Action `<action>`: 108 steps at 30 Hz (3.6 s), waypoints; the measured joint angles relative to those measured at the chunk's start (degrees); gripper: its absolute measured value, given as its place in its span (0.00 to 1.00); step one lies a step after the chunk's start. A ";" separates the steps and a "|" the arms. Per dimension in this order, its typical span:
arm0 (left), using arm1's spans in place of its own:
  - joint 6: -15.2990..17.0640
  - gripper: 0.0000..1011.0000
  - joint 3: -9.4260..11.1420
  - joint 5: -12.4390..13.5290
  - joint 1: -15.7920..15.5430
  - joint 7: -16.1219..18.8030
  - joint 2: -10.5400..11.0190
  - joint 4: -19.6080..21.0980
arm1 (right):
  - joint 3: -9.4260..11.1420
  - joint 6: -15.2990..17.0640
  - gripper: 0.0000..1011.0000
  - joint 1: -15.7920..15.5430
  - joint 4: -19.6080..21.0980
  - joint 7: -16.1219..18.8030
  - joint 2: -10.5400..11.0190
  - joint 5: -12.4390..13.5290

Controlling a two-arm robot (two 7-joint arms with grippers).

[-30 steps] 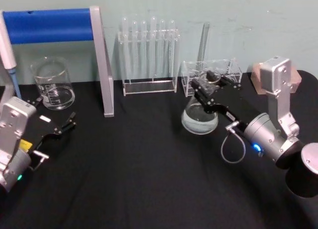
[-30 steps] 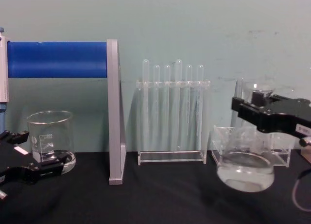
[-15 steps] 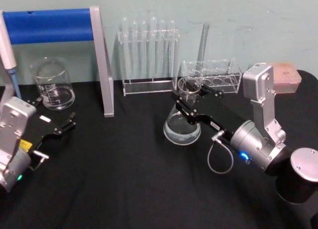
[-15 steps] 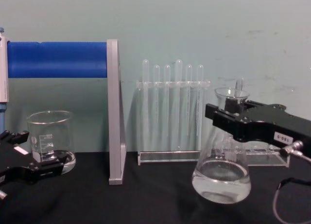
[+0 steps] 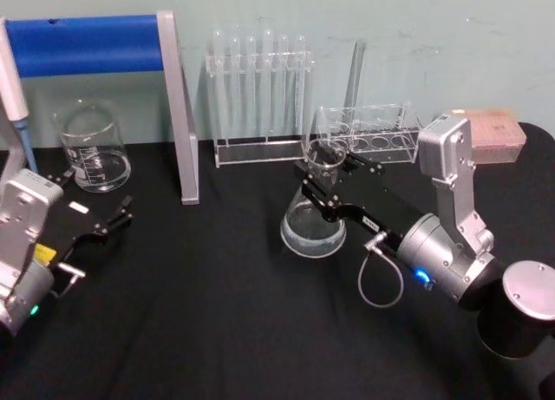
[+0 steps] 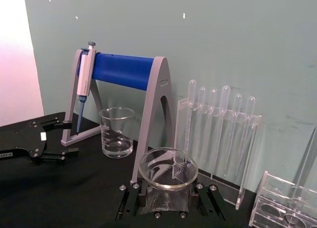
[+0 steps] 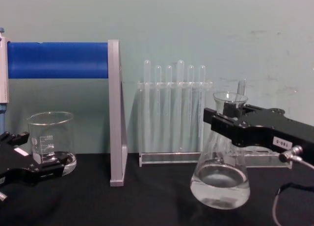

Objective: Grasp the erlenmeyer flask with one hand, shake it three times, then place it back.

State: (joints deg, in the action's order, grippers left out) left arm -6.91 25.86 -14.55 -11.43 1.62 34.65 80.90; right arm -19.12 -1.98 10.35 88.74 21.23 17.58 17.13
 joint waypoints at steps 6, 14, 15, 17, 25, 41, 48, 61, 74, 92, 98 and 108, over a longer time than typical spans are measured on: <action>0.00 0.99 0.00 0.00 0.00 0.00 0.00 0.00 | -0.22 -1.15 0.44 0.11 -1.34 0.04 -0.24 0.08; 0.00 0.99 0.00 0.00 0.00 0.00 0.00 0.00 | -0.48 -2.71 0.44 0.37 -3.48 0.74 -0.67 0.37; 0.00 0.99 0.00 0.00 0.00 0.00 0.00 0.00 | -0.57 -3.16 0.44 0.44 -4.00 1.15 -0.76 0.59; 0.00 0.99 0.00 0.00 0.00 0.00 0.00 0.00 | -0.70 -3.50 0.44 0.49 -4.40 1.49 -0.82 0.71; 0.00 0.99 0.00 0.00 0.00 0.00 0.00 0.00 | -1.72 -4.71 0.44 0.82 -6.12 2.78 -1.00 0.92; 0.00 0.99 0.00 0.00 0.00 0.00 0.00 0.00 | -2.83 -5.29 0.44 1.18 -8.24 3.25 -1.18 0.46; 0.00 0.99 0.00 0.00 0.00 0.00 0.00 0.00 | -2.99 -5.29 0.44 1.26 -8.61 3.30 -1.13 0.24; 0.00 0.99 0.00 0.00 0.00 0.00 0.00 0.00 | -3.21 -5.04 0.44 1.18 -8.93 3.21 -1.20 -0.01; 0.00 0.99 0.00 0.00 0.00 0.00 0.00 0.00 | -3.27 -4.67 0.44 0.94 -9.16 3.06 -1.22 -0.08; 0.00 0.99 0.00 0.00 0.00 0.00 0.00 0.00 | -3.32 -4.40 0.44 0.85 -9.22 2.99 -1.18 -0.09; 0.00 0.99 0.00 0.00 0.00 0.00 0.00 0.00 | -3.30 -4.39 0.45 0.87 -9.22 3.00 -1.18 -0.09; 0.00 0.99 0.00 0.00 0.00 0.00 0.00 0.00 | -3.27 -4.40 0.72 0.89 -9.21 3.02 -1.18 -0.08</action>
State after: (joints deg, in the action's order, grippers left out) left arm -6.91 25.86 -14.55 -11.43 1.62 34.65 80.90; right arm -22.39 -6.38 11.24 79.53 24.25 16.39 17.05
